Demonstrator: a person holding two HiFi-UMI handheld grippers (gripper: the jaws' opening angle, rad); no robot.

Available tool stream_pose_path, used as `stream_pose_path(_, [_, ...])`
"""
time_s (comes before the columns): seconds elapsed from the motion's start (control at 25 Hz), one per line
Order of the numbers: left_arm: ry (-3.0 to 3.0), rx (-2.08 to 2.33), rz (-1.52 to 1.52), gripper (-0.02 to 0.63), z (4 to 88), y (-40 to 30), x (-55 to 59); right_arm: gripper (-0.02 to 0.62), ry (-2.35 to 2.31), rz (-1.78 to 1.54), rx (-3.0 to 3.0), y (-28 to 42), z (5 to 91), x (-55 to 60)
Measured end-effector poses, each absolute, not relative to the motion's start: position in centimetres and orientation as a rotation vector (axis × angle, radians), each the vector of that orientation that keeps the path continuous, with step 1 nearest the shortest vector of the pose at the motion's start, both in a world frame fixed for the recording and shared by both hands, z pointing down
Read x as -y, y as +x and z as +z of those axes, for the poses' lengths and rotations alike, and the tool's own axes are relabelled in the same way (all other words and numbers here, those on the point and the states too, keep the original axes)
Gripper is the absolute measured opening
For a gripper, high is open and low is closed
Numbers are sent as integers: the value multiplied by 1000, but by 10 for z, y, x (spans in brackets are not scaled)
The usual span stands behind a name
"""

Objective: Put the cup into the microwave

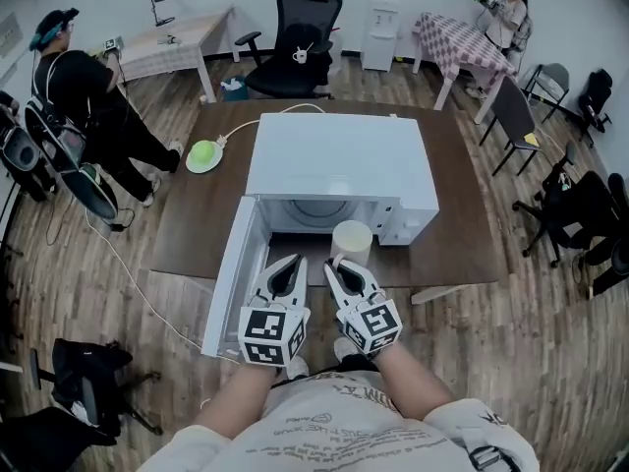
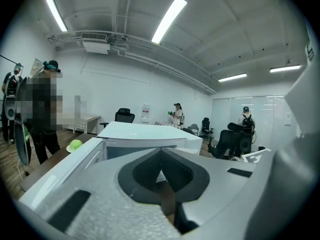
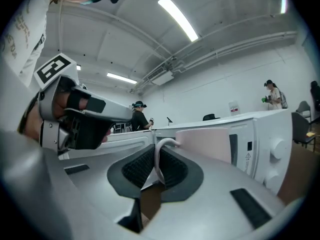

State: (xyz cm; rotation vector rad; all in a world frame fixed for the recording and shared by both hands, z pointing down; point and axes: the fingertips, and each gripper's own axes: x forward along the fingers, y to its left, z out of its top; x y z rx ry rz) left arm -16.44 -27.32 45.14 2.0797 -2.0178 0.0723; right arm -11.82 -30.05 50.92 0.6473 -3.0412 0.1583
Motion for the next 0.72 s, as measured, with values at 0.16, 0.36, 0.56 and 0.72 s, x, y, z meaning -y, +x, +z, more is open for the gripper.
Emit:
stream_pose_path(0.16, [1984,2069,76,14,459,-169,280,38,536,118,3049,-125,524,321])
stream_pose_path(0.36, [1880,2135,165,14,469,-172,276,38,427,69,2998,-144,556,342])
stream_pose_path(0.56, [1757,2213,202,14,475,-181,266,38,330,72,2964,-162,582,355])
stream_pose_path(0.72, [1663,2265,222,14,480,-188,260,38,281,48,2971,-176,590,367])
